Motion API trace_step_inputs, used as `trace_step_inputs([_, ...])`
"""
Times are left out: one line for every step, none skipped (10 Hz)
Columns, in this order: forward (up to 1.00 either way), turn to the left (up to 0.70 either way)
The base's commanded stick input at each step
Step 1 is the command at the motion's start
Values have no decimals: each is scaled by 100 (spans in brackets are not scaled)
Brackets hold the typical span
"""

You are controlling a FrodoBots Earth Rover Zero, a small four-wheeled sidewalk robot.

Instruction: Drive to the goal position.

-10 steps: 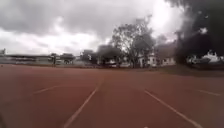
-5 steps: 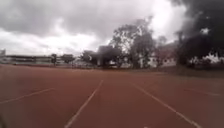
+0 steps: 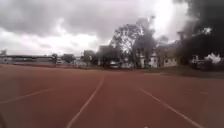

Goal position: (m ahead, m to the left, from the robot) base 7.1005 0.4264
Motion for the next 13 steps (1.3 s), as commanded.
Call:
trace_step_inputs([70,0])
trace_step_inputs([70,0])
trace_step_inputs([70,0])
trace_step_inputs([70,0])
trace_step_inputs([70,0])
trace_step_inputs([70,0])
trace_step_inputs([70,0])
trace_step_inputs([70,0])
trace_step_inputs([70,0])
trace_step_inputs([70,0])
trace_step_inputs([70,0])
trace_step_inputs([70,0])
trace_step_inputs([70,0])
